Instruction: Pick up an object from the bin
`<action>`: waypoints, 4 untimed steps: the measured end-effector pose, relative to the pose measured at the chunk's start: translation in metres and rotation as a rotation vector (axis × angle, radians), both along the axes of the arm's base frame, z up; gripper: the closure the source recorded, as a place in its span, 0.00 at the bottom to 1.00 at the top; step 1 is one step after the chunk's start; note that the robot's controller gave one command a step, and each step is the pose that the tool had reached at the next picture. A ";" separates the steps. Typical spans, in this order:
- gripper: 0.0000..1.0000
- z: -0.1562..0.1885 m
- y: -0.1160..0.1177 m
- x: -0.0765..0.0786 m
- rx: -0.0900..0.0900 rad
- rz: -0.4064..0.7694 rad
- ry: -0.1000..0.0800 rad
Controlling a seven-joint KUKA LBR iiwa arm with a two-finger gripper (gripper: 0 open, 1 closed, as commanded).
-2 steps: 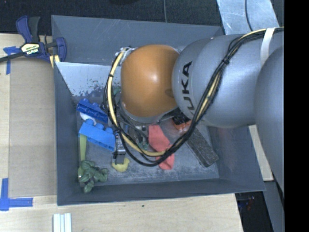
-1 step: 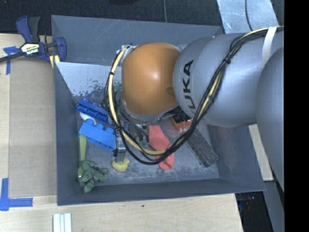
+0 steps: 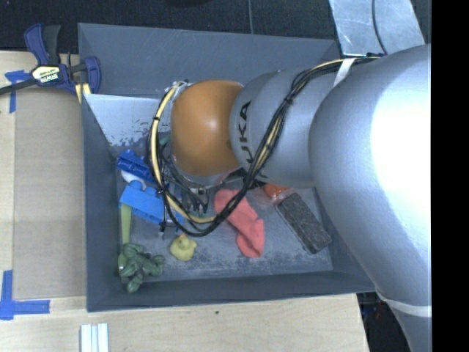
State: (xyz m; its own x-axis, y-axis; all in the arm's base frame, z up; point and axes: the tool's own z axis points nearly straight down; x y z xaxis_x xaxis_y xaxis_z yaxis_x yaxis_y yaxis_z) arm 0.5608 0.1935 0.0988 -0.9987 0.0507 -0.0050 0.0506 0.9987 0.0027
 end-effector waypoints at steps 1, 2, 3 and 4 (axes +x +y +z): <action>0.00 0.005 -0.001 0.010 0.001 -0.007 -0.001; 0.00 -0.006 -0.001 0.008 0.001 -0.008 -0.001; 0.00 -0.029 -0.002 0.010 0.004 -0.160 -0.006; 1.00 -0.028 0.014 0.000 -0.002 -0.061 0.000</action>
Offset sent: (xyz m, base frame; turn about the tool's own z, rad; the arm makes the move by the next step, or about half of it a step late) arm 0.0041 -0.0012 -0.0244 0.0068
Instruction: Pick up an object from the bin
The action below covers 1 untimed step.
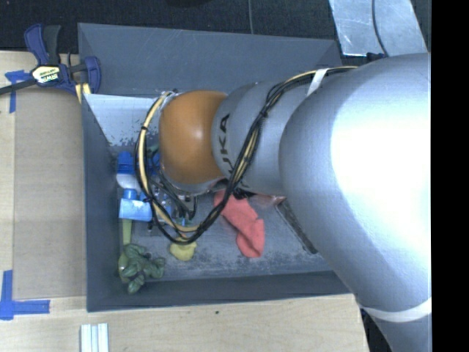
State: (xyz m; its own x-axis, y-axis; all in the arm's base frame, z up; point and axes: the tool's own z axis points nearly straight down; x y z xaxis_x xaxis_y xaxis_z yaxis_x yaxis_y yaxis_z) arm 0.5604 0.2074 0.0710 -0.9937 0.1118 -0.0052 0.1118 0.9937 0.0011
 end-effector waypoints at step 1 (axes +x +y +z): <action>1.00 0.000 0.000 0.000 0.001 -0.001 0.000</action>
Offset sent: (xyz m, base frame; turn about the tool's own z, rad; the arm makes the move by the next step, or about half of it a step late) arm 0.0000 0.0000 0.0327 0.0002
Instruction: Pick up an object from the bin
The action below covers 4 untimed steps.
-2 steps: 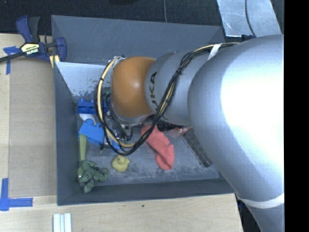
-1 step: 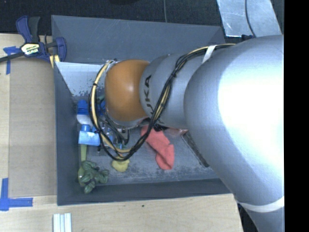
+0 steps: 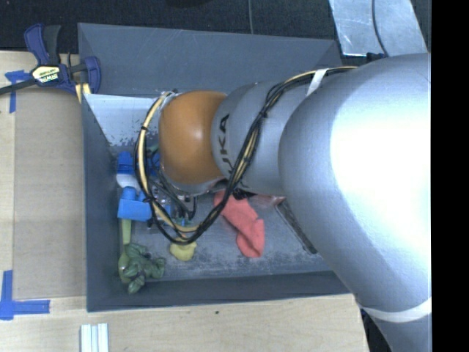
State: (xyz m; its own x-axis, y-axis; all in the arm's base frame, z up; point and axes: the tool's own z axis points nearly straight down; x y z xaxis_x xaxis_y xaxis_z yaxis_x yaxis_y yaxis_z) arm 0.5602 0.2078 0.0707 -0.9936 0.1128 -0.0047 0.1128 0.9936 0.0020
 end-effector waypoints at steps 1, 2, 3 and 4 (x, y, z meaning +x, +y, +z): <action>1.00 0.012 -0.001 -0.001 0.000 0.000 0.000; 1.00 0.040 -0.001 -0.002 -0.002 0.000 0.006; 1.00 0.084 -0.001 0.000 0.000 0.000 -0.001; 1.00 0.117 -0.001 0.000 0.000 -0.001 0.000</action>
Offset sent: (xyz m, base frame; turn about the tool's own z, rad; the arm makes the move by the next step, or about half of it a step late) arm -0.0009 -0.0004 0.1235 -0.0007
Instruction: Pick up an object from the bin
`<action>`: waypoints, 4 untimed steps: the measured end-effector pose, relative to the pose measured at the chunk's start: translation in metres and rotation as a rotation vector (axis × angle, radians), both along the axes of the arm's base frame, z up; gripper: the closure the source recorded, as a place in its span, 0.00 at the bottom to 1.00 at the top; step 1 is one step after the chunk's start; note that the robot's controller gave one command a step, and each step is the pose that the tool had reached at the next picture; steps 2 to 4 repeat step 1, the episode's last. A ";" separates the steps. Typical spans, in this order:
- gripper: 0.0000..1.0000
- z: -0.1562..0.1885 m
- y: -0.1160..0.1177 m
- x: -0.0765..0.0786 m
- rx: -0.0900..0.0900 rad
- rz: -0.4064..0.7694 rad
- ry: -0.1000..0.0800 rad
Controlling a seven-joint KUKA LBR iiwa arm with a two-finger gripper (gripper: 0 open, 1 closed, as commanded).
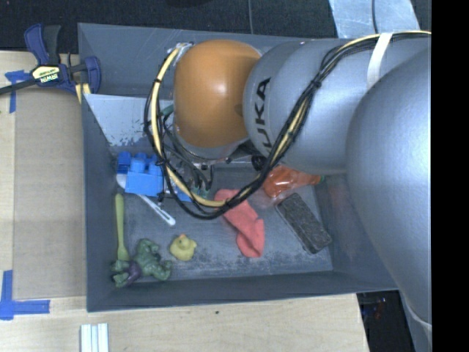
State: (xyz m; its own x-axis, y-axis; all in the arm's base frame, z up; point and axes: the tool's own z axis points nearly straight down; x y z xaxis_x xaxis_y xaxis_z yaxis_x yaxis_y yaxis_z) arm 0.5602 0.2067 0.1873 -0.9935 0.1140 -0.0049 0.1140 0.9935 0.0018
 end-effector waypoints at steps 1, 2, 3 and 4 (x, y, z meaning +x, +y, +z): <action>1.00 0.035 0.000 0.000 0.001 0.000 -0.002; 1.00 0.035 0.000 0.000 0.001 0.000 -0.002; 1.00 0.035 0.000 0.000 0.001 0.000 -0.002; 1.00 0.035 0.000 0.000 0.001 0.000 -0.002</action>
Offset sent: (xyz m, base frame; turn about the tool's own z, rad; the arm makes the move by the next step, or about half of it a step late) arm 0.0001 0.0002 0.0488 0.0002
